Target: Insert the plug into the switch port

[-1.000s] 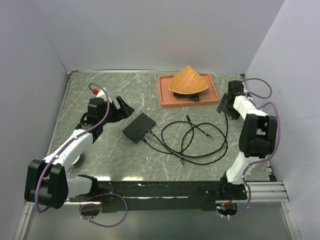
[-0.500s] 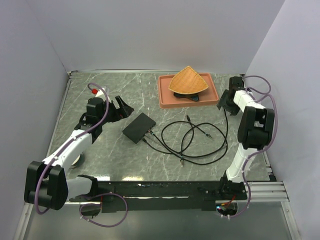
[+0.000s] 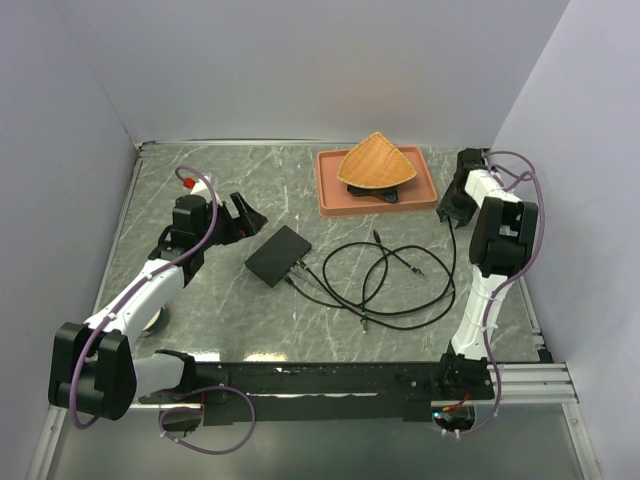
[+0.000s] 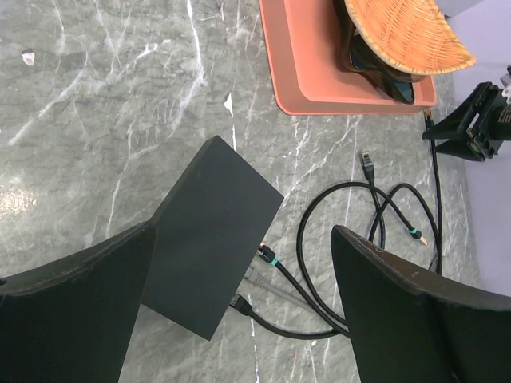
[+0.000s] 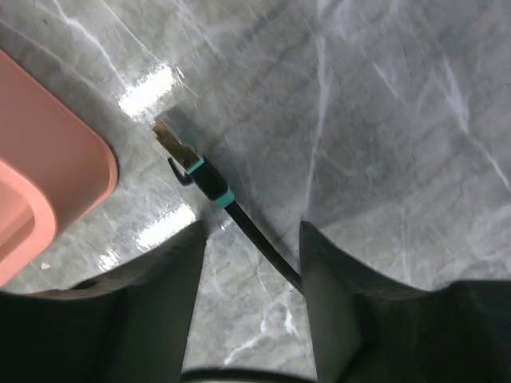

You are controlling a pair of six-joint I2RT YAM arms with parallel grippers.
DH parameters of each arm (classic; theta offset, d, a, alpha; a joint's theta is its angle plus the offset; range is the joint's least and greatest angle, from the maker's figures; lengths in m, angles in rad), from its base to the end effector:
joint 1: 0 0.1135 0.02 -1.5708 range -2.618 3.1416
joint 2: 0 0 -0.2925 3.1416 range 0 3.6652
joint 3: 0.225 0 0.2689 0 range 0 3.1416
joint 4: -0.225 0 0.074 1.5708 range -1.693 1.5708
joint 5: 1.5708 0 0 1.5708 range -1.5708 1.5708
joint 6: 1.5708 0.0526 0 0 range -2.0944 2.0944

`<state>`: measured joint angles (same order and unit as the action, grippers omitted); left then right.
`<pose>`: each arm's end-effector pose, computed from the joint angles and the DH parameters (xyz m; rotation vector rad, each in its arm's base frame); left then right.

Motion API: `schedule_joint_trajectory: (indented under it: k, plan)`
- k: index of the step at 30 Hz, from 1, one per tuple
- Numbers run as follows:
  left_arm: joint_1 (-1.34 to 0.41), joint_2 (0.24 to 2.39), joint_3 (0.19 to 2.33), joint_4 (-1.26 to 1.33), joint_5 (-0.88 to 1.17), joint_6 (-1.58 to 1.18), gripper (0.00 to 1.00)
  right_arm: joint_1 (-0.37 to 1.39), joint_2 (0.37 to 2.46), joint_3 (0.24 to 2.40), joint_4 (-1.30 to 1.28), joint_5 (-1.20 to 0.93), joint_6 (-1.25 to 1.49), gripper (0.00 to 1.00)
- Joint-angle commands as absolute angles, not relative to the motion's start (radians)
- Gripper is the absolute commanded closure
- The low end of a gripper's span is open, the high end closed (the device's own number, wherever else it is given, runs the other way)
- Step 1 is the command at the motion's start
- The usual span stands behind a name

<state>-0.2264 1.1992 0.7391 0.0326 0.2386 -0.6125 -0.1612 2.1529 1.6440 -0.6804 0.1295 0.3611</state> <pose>0.2790 -0.0770 0.2715 -0.2399 2.0570 -0.7670 0.4785 -0.0847 0.1654 0.7425 2.6449 -0.1243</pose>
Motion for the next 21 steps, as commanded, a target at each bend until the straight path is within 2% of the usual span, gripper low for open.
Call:
schedule_joint_trajectory:
  k: [1,2,5,6,10,13,21]
  plan:
    - [-0.219,1.173,0.769,0.045,0.242,-0.594,0.04,-0.184,2.201,1.75,-0.746,0.098,0.354,0.5]
    - [-0.218,1.172,0.769,0.041,0.241,-0.591,0.04,-0.189,2.201,1.749,-0.739,0.071,0.35,0.51]
    - [-0.215,1.166,0.769,0.035,0.232,-0.586,0.04,-0.207,2.215,1.764,-0.75,0.029,0.336,0.83]
    - [-0.215,1.16,0.765,0.035,0.232,-0.586,0.04,-0.209,2.22,1.784,-0.762,0.019,0.327,1.0]
    - [-0.212,1.155,0.767,0.032,0.235,-0.583,0.04,-0.21,2.223,1.784,-0.772,0.005,0.313,1.0]
    - [-0.212,1.157,0.765,0.029,0.232,-0.578,0.04,-0.198,2.137,1.701,-0.71,-0.006,0.304,1.0]
    - [-0.206,1.169,0.759,0.063,0.259,-0.6,0.04,-0.063,1.683,1.543,-0.604,0.178,0.216,1.0]
